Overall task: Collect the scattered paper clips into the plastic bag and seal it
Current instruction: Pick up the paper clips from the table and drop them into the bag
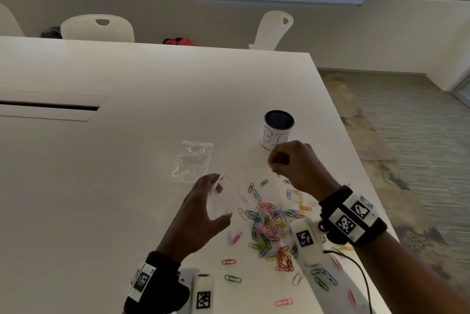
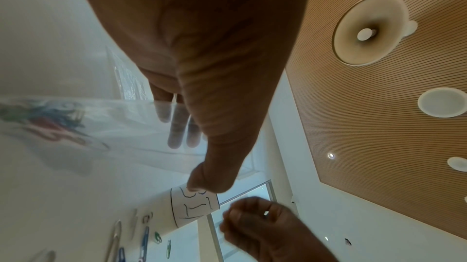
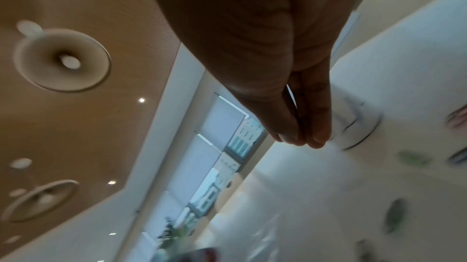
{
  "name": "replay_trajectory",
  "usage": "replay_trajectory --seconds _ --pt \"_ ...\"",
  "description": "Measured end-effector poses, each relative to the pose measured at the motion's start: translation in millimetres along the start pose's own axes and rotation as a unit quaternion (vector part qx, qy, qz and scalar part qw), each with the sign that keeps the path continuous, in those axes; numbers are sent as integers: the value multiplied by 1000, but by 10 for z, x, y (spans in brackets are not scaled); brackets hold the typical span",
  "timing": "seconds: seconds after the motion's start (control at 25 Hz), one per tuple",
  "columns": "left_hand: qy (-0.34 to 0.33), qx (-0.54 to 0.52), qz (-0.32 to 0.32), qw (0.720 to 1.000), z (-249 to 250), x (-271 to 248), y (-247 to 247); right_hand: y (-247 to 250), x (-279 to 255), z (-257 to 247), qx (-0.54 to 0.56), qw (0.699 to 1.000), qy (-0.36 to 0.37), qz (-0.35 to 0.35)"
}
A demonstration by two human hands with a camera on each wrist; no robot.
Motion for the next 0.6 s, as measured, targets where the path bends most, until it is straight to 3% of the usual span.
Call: replay_trajectory --seconds 0.24,0.4,0.6 --pt "-7 1 -7 1000 25 20 34 -131 132 980 -145 975 -162 -35" --pt "-9 -2 -8 1000 14 47 32 -211 106 1040 -209 964 -136 -88" --pt "-6 -8 -11 1000 21 69 21 -367 -179 663 -166 973 -87 -131"
Point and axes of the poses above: each hand's wrist, its own x-axis towards the middle knuckle, its own y-axis out of the back of the hand, z = x × y, the point moved 2 cm from there along x, towards the middle knuckle, and after that the axes turned 5 degrees about -x, right-handed, at the moved point
